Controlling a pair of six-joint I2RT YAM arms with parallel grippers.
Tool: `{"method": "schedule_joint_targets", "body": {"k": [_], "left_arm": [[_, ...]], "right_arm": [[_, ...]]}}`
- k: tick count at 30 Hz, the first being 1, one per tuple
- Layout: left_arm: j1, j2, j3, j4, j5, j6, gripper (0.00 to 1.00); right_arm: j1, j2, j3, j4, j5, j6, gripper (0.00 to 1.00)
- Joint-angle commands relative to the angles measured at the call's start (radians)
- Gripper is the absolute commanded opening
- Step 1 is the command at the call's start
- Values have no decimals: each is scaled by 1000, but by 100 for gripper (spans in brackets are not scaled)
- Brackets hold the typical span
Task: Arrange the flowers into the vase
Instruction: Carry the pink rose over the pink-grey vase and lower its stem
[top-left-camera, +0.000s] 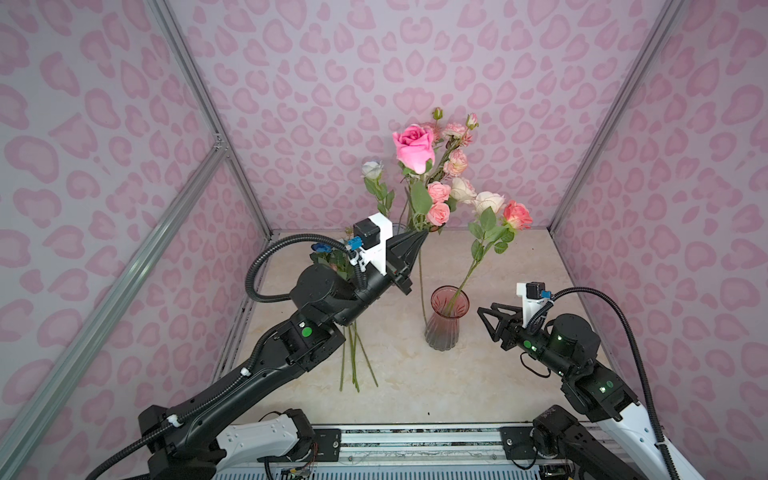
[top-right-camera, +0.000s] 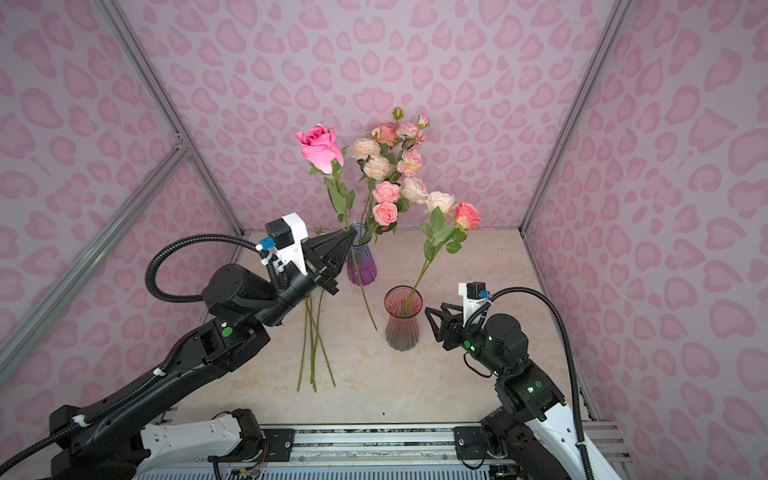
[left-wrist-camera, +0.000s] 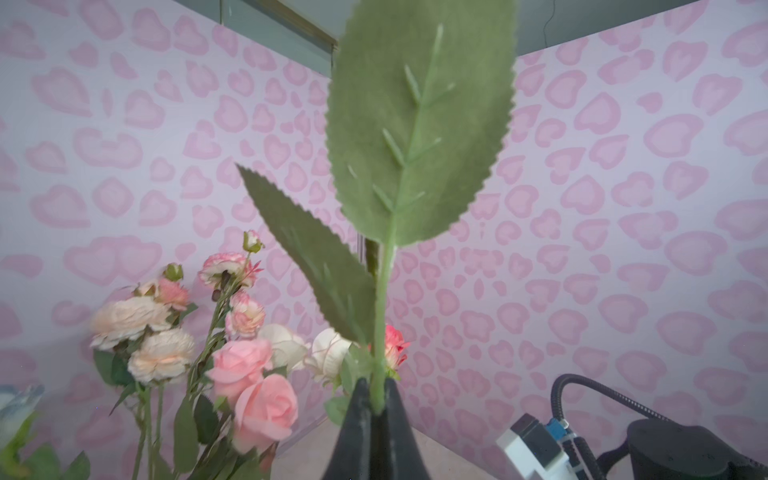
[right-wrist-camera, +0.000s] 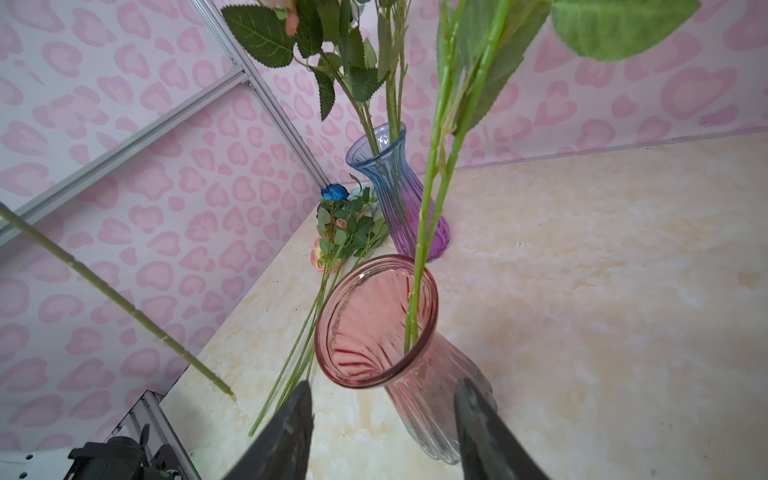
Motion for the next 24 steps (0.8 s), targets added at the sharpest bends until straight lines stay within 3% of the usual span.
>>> {"method": "schedule_joint_targets", "body": {"k": [1, 4, 16, 24], "left_arm": [[-33, 81, 60, 73, 5, 129, 3], [-54, 152, 114, 94, 4, 163, 3], [-67, 298, 158, 123, -51, 250, 3], [-66, 336, 29, 197, -124, 63, 3]], "right_arm": [[-1, -9, 8, -39, -1, -21, 56], [-2, -39, 6, -63, 48, -21, 58], [-7, -52, -14, -35, 38, -5, 58], [-7, -41, -24, -22, 41, -4, 57]]}}
